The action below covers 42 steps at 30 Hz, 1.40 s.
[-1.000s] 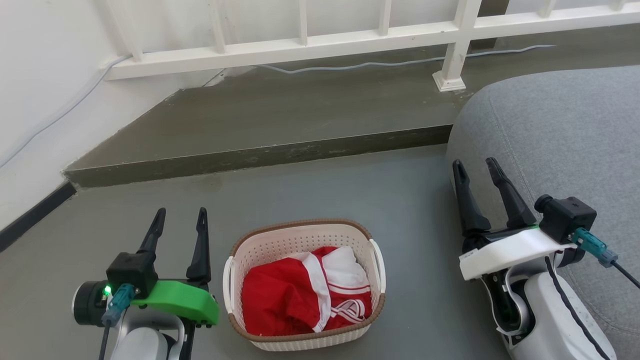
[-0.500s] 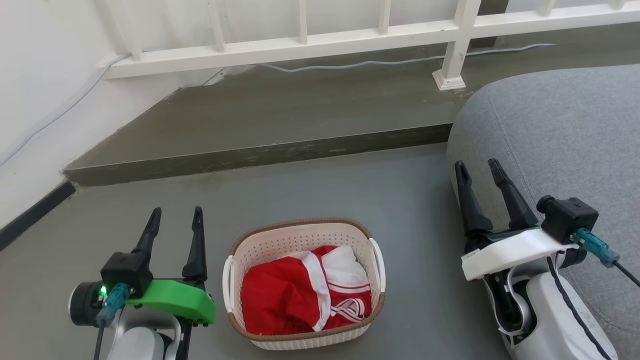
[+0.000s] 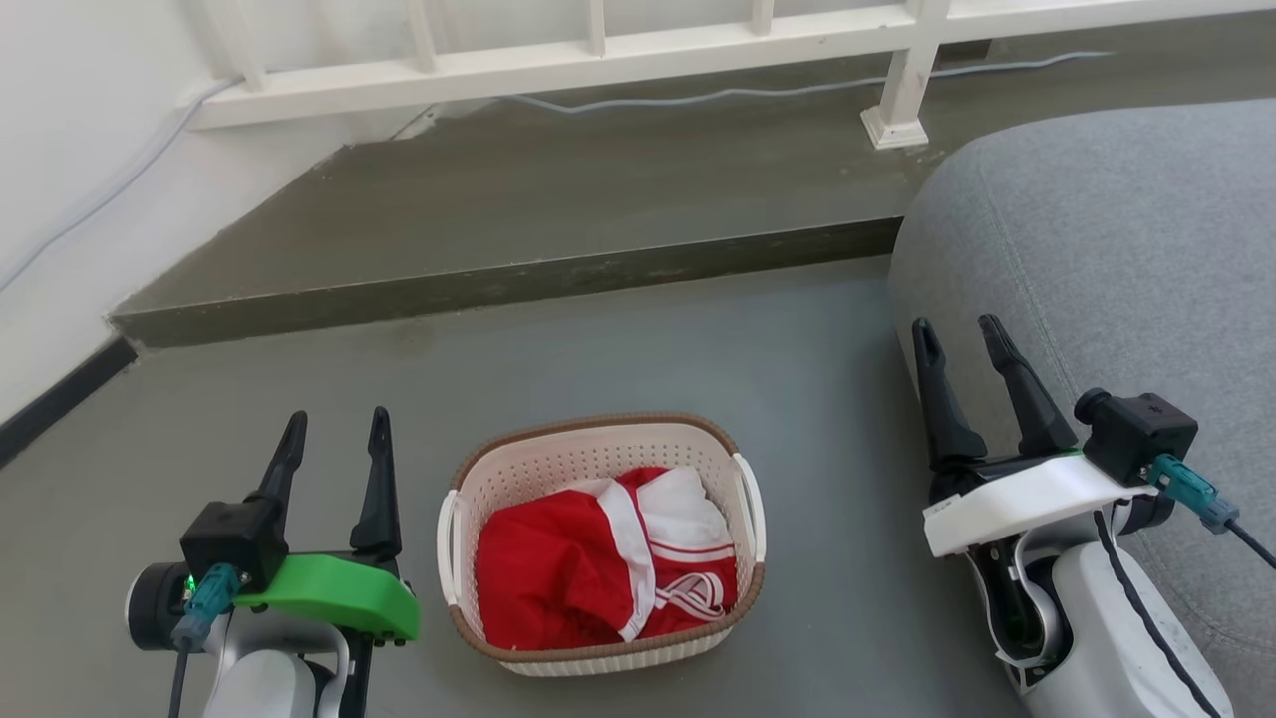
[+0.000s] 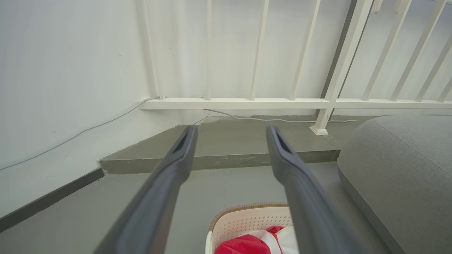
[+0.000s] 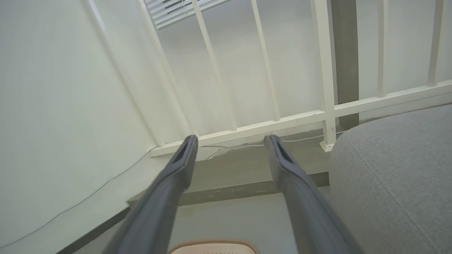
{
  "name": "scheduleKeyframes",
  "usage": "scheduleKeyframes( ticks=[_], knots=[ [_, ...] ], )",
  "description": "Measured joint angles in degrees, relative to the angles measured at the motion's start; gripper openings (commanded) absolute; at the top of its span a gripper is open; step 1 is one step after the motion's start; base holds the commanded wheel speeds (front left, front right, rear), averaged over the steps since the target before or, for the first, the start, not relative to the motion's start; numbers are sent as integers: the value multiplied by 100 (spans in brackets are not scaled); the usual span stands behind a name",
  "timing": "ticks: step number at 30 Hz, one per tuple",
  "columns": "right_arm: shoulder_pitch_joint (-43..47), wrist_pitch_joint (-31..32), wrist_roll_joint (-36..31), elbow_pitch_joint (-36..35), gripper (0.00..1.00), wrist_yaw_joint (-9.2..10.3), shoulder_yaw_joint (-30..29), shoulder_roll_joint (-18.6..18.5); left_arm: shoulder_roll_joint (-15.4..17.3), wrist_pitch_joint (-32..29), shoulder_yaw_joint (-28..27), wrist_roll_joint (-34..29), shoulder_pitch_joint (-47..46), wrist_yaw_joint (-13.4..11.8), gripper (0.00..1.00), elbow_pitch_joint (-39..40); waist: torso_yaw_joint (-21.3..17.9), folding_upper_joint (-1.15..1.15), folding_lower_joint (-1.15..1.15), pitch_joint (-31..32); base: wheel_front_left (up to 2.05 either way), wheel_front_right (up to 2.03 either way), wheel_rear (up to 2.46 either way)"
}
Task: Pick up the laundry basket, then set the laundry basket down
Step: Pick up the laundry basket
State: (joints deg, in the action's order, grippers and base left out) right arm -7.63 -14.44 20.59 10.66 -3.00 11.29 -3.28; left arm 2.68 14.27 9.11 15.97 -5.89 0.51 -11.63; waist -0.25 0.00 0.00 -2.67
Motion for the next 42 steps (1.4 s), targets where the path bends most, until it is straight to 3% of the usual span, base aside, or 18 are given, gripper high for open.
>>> scheduleKeyframes(
  ticks=[30, 42],
  knots=[
    [-537, 0, -188, -78, 100, 11, 33, 10, -26, 16, -176, 134, -627, 259, 100, 74, -81, 0, 0, -1373, 0, 0, 0],
    [-1030, -13, -252, 108, 100, 118, -14, 8, -45, 18, -220, 309, -1092, 367, 100, -291, -59, 0, 0, -2090, 0, 0, 0]
  ],
)
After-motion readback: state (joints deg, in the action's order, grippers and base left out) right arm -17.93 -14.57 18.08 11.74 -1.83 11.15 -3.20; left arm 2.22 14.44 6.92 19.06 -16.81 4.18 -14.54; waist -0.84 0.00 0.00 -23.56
